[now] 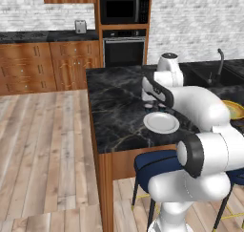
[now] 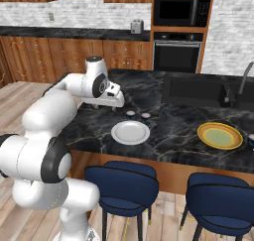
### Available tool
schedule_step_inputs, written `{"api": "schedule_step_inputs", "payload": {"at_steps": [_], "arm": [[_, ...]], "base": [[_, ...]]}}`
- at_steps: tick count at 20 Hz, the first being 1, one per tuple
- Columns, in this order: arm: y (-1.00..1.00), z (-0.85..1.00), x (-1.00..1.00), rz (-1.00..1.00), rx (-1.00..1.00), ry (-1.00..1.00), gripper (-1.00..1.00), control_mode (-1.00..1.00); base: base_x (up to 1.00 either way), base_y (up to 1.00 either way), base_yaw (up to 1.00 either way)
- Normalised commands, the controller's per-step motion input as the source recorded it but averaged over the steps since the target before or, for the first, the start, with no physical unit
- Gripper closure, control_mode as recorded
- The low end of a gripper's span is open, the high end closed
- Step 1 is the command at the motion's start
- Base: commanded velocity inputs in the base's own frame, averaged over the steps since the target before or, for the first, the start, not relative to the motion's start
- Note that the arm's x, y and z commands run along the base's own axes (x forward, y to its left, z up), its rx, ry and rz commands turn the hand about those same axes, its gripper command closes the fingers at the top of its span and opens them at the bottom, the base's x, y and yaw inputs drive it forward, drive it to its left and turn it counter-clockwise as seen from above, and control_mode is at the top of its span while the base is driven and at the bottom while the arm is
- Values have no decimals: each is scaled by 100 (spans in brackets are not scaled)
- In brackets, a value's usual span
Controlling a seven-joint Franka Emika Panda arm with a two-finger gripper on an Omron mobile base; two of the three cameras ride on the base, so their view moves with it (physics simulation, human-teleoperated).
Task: Place two yogurt containers on each plate.
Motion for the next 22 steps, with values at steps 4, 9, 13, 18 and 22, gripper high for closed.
{"api": "schedule_step_inputs", "payload": {"at_steps": [4,9,13,18,22], "arm": [[0,-47,70,-39,0,-7,-100,-100],[-17,-46,54,-37,5,-17,-100,-100],[-32,-40,37,-24,21,-23,-100,-100],[-21,-33,40,-17,29,-18,-100,-100],[0,-20,43,-13,11,-9,-100,-100]], "base": [[0,0,0],[0,0,0],[0,0,0],[0,0,0],[0,0,0]]}}
